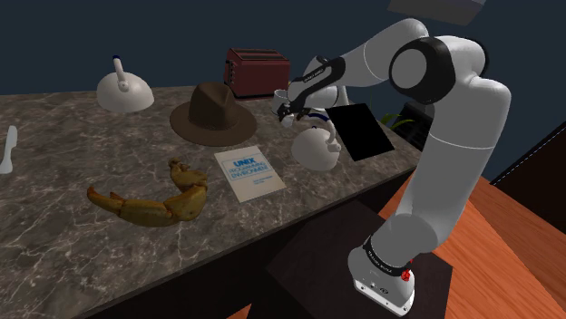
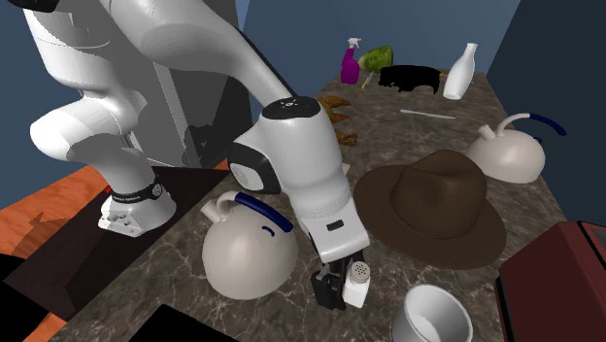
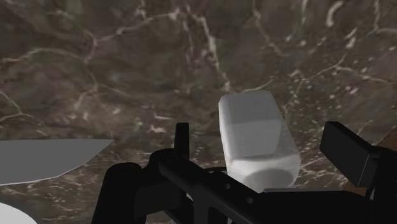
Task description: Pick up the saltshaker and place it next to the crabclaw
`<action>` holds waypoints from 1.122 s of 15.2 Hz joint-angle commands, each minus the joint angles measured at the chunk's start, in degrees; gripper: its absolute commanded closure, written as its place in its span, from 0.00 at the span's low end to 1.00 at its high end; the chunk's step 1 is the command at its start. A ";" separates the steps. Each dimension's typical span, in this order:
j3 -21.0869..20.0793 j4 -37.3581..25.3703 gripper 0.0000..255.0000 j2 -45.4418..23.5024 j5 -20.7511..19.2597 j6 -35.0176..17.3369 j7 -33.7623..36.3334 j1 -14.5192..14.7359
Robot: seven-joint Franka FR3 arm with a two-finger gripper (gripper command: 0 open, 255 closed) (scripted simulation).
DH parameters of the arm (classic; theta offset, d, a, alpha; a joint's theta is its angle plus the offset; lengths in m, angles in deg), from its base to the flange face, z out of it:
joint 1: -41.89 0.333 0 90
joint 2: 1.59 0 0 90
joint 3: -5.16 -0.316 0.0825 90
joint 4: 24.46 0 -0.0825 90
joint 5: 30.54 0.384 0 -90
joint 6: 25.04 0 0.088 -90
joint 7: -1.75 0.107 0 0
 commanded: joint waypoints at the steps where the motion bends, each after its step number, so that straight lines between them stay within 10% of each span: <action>1: -0.04 0.03 0.00 -0.10 0.06 -0.15 -0.03 -0.01; 5: -0.04 0.03 0.00 -0.10 0.06 -0.14 -0.02 -0.01; 6: -0.04 0.03 1.00 -0.10 0.06 -0.14 -0.02 -0.01; 17: 0.39 -0.19 1.00 0.98 -0.63 1.13 0.51 0.31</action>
